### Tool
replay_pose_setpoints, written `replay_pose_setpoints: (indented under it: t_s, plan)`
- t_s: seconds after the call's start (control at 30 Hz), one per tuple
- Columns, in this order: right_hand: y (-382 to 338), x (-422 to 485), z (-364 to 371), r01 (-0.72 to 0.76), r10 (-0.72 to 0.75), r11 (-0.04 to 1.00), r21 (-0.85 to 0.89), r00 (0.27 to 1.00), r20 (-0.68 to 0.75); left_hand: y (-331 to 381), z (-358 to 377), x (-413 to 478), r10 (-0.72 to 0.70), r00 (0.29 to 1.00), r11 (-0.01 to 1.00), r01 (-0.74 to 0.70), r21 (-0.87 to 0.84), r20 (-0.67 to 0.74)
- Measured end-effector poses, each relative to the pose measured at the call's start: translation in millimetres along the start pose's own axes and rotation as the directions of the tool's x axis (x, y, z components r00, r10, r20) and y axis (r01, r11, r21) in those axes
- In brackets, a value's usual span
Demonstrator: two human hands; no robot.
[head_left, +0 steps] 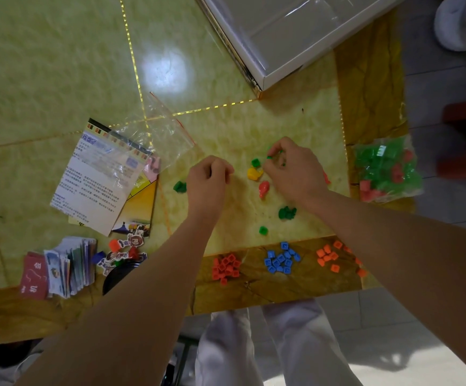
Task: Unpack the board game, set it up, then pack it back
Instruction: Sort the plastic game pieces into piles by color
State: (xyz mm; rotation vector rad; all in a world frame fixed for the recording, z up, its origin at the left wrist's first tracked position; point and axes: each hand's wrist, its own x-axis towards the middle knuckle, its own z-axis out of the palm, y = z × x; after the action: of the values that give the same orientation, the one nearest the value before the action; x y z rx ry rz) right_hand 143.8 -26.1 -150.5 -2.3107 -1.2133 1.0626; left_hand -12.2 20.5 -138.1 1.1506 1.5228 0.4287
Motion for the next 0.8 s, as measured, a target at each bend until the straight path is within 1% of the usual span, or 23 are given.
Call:
replay_pose_setpoints:
  t_s: [0.07, 0.13, 0.17, 0.2, 0.23, 0.27, 0.3, 0.37, 0.4, 0.43, 0.5, 0.53, 0.6, 0.63, 0.7, 0.73, 0.77, 0.8]
  plan:
    - [5.2, 4.2, -6.4, -0.080, 0.076, 0.979, 0.187, 0.997, 0.029, 5.6, 7.2, 4.5, -0.044, 0.999, 0.999, 0.044, 0.014, -0.004]
    - [10.0, 8.9, -18.5, -0.202, 0.180, 0.932, 0.301, 0.979, 0.098, 13.4, 15.6, 6.3, -0.081, 0.996, 0.995, 0.082, 0.062, -0.019]
    - [12.4, 11.1, -24.3, -0.283, 0.251, 0.861, 0.422, 0.959, 0.131, 17.0, 20.3, 6.7, -0.086, 0.996, 0.990, 0.088, 0.109, -0.029]
    - [13.2, 11.7, -29.0, -0.354, 0.313, 0.744, 0.566, 0.934, 0.172, 19.8, 24.5, 6.7, -0.076, 0.996, 0.980, 0.082, 0.181, -0.038]
    - [14.7, 12.2, -33.3, -0.395, 0.355, 0.635, 0.664, 0.912, 0.203, 23.0, 28.6, 6.3, -0.051, 0.998, 0.959, 0.061, 0.277, -0.045]
    - [16.2, 12.0, -38.3, -0.408, 0.374, 0.566, 0.716, 0.902, 0.218, 25.4, 33.2, 6.4, -0.014, 0.999, 0.921, 0.030, 0.388, -0.045]
    - [16.1, 12.0, -42.6, -0.410, 0.390, 0.536, 0.738, 0.896, 0.214, 26.6, 38.0, 7.3, 0.024, 0.999, 0.868, -0.003, 0.497, -0.036]
    - [16.4, 13.4, -48.7, -0.406, 0.411, 0.510, 0.758, 0.889, 0.199, 27.3, 45.2, 9.1, 0.063, 0.998, 0.740, -0.056, 0.671, 0.014]
    - [14.9, 14.7, -51.1, -0.399, 0.412, 0.508, 0.763, 0.891, 0.191, 25.5, 47.7, 10.5, 0.059, 0.997, 0.688, -0.071, 0.722, 0.042]
    - [15.9, 16.8, -53.1, -0.387, 0.404, 0.516, 0.765, 0.897, 0.181, 23.3, 50.9, 12.4, 0.050, 0.997, 0.657, -0.074, 0.750, 0.054]
    - [18.1, 21.5, -54.0, -0.371, 0.380, 0.553, 0.746, 0.909, 0.170, 20.3, 53.6, 16.2, 0.037, 0.999, 0.643, -0.053, 0.764, 0.038]
    - [19.3, 22.8, -53.9, -0.368, 0.375, 0.588, 0.721, 0.913, 0.160, 19.8, 54.1, 17.3, 0.036, 0.999, 0.646, -0.047, 0.762, 0.031]
    - [21.5, 24.7, -53.6, -0.349, 0.365, 0.689, 0.635, 0.924, 0.112, 22.2, 54.7, 17.3, 0.051, 0.998, 0.659, -0.059, 0.750, 0.034]
    - [22.5, 25.0, -53.2, -0.332, 0.353, 0.749, 0.574, 0.932, 0.079, 23.4, 54.9, 16.7, 0.065, 0.998, 0.684, -0.064, 0.726, 0.027]
    - [23.1, 22.8, -50.4, -0.273, 0.289, 0.884, 0.381, 0.957, 0.014, 26.1, 53.6, 14.3, 0.064, 0.998, 0.796, -0.034, 0.604, -0.029]
    - [23.1, 21.1, -47.7, -0.220, 0.230, 0.942, 0.254, 0.973, -0.007, 26.9, 52.3, 14.6, 0.032, 0.998, 0.866, 0.002, 0.500, -0.059]
    - [22.8, 19.2, -45.1, -0.172, 0.175, 0.977, 0.128, 0.985, -0.011, 27.2, 50.6, 16.3, -0.025, 0.997, 0.927, 0.051, 0.372, -0.076]
    - [21.0, 16.8, -43.2, -0.134, 0.134, 0.991, 0.025, 0.991, -0.005, 28.2, 48.7, 18.5, -0.091, 0.993, 0.965, 0.107, 0.241, -0.078]
